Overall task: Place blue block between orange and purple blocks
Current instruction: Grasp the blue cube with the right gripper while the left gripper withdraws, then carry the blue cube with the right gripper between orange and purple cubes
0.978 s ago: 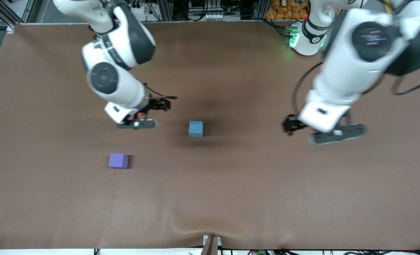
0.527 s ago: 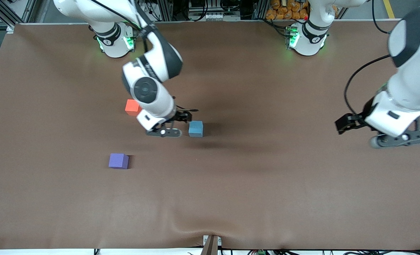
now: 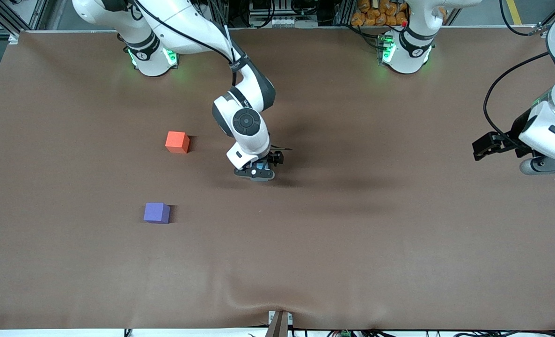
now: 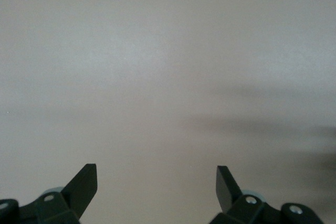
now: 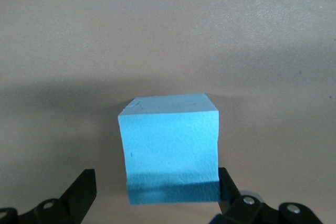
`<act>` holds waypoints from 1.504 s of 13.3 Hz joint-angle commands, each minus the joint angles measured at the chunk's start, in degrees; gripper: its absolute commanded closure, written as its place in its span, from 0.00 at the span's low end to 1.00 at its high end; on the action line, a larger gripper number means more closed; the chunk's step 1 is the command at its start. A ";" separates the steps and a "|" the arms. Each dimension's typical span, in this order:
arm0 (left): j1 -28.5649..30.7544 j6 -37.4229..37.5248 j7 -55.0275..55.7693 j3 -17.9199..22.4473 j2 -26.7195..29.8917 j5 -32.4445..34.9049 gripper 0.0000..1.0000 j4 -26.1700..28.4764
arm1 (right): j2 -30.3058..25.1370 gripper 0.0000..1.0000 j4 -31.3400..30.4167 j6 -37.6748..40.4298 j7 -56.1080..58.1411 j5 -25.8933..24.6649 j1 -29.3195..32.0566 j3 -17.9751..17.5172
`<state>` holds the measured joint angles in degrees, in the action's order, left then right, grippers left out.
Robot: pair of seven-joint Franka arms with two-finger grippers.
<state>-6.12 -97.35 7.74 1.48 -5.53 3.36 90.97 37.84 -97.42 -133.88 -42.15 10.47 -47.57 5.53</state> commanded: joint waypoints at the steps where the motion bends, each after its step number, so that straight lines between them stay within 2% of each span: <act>1: 1.46 -1.96 -1.77 -0.86 3.60 0.07 0.00 4.13 | -0.49 0.00 0.48 0.29 -0.22 -0.97 0.10 0.71; 4: 1.37 -1.44 -1.42 -1.04 5.26 -0.46 0.00 4.22 | -0.49 0.00 0.48 0.20 0.13 -5.44 0.54 0.71; 7: 1.37 -0.30 -1.33 -1.13 6.85 -3.10 0.00 4.31 | 1.18 0.00 0.57 -1.55 -0.48 -5.11 2.55 0.63; 8: 1.29 -0.29 -1.33 -1.21 6.94 -3.10 0.00 4.31 | 1.18 0.15 0.57 -1.03 -0.57 -4.84 2.91 0.54; 9: 1.28 -0.29 -1.33 -1.21 6.85 -3.10 0.00 4.39 | 1.10 0.51 0.57 -0.77 -0.66 -4.75 2.66 0.45; 10: 1.11 -0.29 -1.33 -1.21 6.85 -3.10 0.00 4.39 | 1.09 0.75 0.57 -0.59 -1.79 -4.58 2.57 0.45; 11: 0.93 -0.29 -1.41 -1.21 6.76 -3.10 0.00 4.39 | 1.01 0.89 0.48 -0.33 -3.45 -4.40 2.39 0.45; 12: 0.93 -0.29 -1.41 -1.21 6.68 -3.10 0.00 4.39 | 0.40 0.93 0.48 1.85 -4.51 -4.40 2.65 0.54; 14: 0.93 -0.29 -1.41 -1.39 6.68 -3.10 0.00 4.39 | -3.80 0.93 1.00 9.57 -4.61 -4.40 4.22 0.62; 17: 0.93 -0.29 -1.33 -1.74 6.68 -3.10 0.00 4.39 | -9.70 0.87 0.57 17.67 -2.08 -4.31 10.55 0.62; 20: 0.93 -0.29 -1.24 -1.74 6.59 -3.10 0.00 4.31 | -12.17 0.85 -1.53 21.55 13.34 -4.31 18.36 0.54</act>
<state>-5.49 -97.67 6.75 0.02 -0.01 1.05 94.55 28.10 -95.42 -113.21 -37.11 6.05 -34.27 7.35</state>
